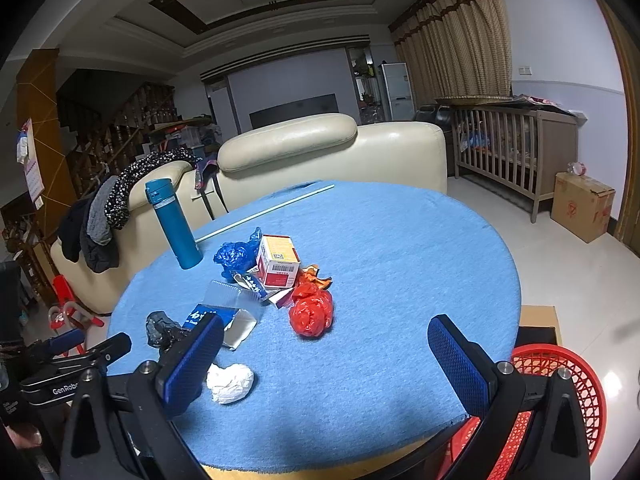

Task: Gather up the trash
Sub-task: 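Move the left tool toward the black plastic bag while the right tool approaches the white tissue, then grasp the black plastic bag with the left tool while the right tool grasps the white tissue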

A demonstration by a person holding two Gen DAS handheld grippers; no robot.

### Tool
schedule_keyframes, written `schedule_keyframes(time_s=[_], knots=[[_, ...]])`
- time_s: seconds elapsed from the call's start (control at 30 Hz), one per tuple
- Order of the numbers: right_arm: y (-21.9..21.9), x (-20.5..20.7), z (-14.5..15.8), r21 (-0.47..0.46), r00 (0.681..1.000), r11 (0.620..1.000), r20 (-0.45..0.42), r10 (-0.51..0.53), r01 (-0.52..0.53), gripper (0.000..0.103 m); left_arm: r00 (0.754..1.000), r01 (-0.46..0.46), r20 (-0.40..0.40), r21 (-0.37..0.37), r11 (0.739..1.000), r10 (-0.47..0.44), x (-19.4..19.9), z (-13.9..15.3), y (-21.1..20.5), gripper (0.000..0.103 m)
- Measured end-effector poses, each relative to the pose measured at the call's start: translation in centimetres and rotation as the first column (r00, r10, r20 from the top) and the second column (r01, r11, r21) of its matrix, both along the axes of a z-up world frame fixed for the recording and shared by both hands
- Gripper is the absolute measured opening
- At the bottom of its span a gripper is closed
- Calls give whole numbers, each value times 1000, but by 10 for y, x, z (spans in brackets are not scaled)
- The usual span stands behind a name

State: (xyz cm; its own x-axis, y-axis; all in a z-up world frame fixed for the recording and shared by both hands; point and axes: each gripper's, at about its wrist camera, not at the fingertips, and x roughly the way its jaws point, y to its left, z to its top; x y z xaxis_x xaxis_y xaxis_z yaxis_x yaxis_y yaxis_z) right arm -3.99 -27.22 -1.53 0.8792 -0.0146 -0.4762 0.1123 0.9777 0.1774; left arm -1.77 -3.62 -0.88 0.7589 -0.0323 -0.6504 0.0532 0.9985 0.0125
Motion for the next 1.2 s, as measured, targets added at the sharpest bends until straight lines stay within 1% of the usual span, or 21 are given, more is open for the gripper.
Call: schedule_keyframes(time_s=[0.13,0.53,0.6,0.7,0.77,0.83,0.97,1.0,1.1,1.17,1.2], knots=[[0,0,-1,5,1000,1000,-3,3,-3,103,1000,2,-5,10,1000,-2,1,-1,0,103],[2,1,-3,7,1000,1000,-11,9,-9,103,1000,5,-17,-8,1000,-5,1,-2,0,103],[2,2,-5,8,1000,1000,-15,9,-9,103,1000,-2,-24,-31,1000,1,2,-3,4,103],[2,2,-6,5,1000,1000,-21,10,-10,103,998,-41,-44,-107,993,37,4,-6,18,103],[3,3,-8,3,1000,1000,-27,12,-12,103,996,-64,-64,-150,987,55,7,-11,25,103],[3,4,-12,2,999,1000,-38,15,-15,103,994,-76,-85,-167,983,62,10,-20,27,103],[2,5,-20,5,998,1000,-59,18,-18,103,987,-88,-144,-149,985,67,20,-39,18,103],[1,5,-22,8,998,1000,-65,19,-18,103,986,-87,-154,-158,984,62,23,-42,16,103],[-2,6,-30,16,996,1000,-86,19,-17,103,982,-99,-175,-145,985,73,34,-54,8,103],[-5,7,-35,21,995,1000,-99,16,-14,103,976,-99,-204,-140,985,70,43,-64,4,103],[-6,7,-37,24,995,1000,-104,15,-12,103,973,-100,-219,-141,985,68,47,-70,3,101]])
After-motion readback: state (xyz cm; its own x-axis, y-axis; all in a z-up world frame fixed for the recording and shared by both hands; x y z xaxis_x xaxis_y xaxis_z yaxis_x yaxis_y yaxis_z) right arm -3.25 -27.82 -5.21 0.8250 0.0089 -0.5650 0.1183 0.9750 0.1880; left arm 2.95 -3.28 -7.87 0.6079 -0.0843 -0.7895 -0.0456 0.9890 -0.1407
